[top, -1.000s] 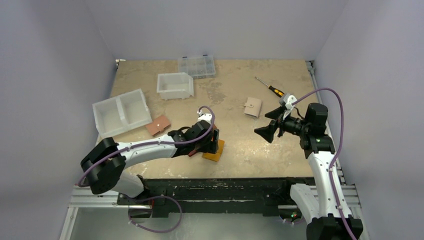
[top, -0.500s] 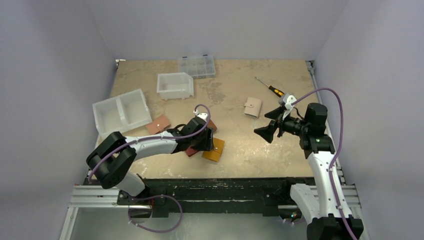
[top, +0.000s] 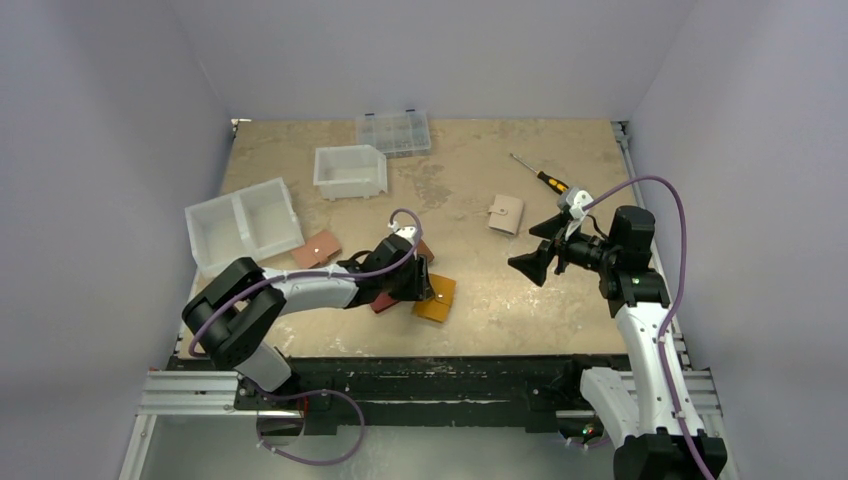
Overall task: Take the credit cards out of the card holder
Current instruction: Pick up the card holder from the center of the board.
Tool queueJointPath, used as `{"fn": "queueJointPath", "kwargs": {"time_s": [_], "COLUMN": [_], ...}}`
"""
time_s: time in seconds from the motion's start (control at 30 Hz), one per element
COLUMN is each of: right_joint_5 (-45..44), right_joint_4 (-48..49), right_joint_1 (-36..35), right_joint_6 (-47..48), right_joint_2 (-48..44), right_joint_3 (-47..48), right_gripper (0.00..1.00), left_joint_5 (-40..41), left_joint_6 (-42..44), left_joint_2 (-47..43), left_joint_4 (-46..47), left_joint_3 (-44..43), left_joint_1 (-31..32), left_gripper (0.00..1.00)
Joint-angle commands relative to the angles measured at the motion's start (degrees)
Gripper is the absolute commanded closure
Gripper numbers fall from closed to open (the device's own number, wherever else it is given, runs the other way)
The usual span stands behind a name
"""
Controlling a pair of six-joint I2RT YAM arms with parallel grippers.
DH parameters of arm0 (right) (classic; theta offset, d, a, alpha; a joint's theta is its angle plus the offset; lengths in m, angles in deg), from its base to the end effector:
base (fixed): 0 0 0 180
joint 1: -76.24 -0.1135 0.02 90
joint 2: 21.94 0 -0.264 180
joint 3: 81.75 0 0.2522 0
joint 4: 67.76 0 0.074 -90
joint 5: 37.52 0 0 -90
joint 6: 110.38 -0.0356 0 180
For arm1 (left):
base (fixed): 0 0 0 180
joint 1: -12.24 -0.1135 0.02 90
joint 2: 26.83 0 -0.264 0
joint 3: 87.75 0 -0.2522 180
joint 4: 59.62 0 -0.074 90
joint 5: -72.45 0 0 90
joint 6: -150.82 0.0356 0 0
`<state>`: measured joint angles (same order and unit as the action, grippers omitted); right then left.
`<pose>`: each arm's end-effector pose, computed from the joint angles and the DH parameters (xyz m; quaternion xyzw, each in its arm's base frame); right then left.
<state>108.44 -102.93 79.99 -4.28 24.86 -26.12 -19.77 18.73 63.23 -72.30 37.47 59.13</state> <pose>0.1742 0.0181 0.3030 -0.3267 0.7193 0.3124 0.5275 0.2037 -0.2196 0.1505 0.0460 0.9322 -0.2642 0.2432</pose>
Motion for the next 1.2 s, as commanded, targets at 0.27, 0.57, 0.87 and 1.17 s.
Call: {"fn": "queueJointPath", "kwargs": {"time_s": [0.27, 0.57, 0.87, 1.17], "right_joint_5": [-1.0, 0.3, 6.1, 4.7], "right_joint_4": [0.8, 0.8, -2.7, -6.6], "right_joint_1": [-0.2, -0.5, -3.2, -11.1], "right_joint_6": [0.4, 0.4, 6.2, 12.5], "right_joint_2": [-0.7, -0.1, 2.4, 7.9], "right_joint_3": [0.1, 0.0, 0.4, 2.2], "right_gripper": [0.01, 0.01, 0.01, 0.01], "left_joint_5": [-2.0, -3.5, -10.6, -14.0], "left_joint_6": [-3.0, 4.5, 19.5, 33.0], "left_joint_2": [-2.8, -8.3, -7.8, -7.8], "left_joint_4": [13.3, 23.8, 24.9, 18.9], "left_joint_3": [9.1, 11.7, 5.3, -4.1], "left_joint_1": [0.6, 2.9, 4.1, 7.2], "left_gripper": [0.99, 1.00, 1.00, 1.00]}}
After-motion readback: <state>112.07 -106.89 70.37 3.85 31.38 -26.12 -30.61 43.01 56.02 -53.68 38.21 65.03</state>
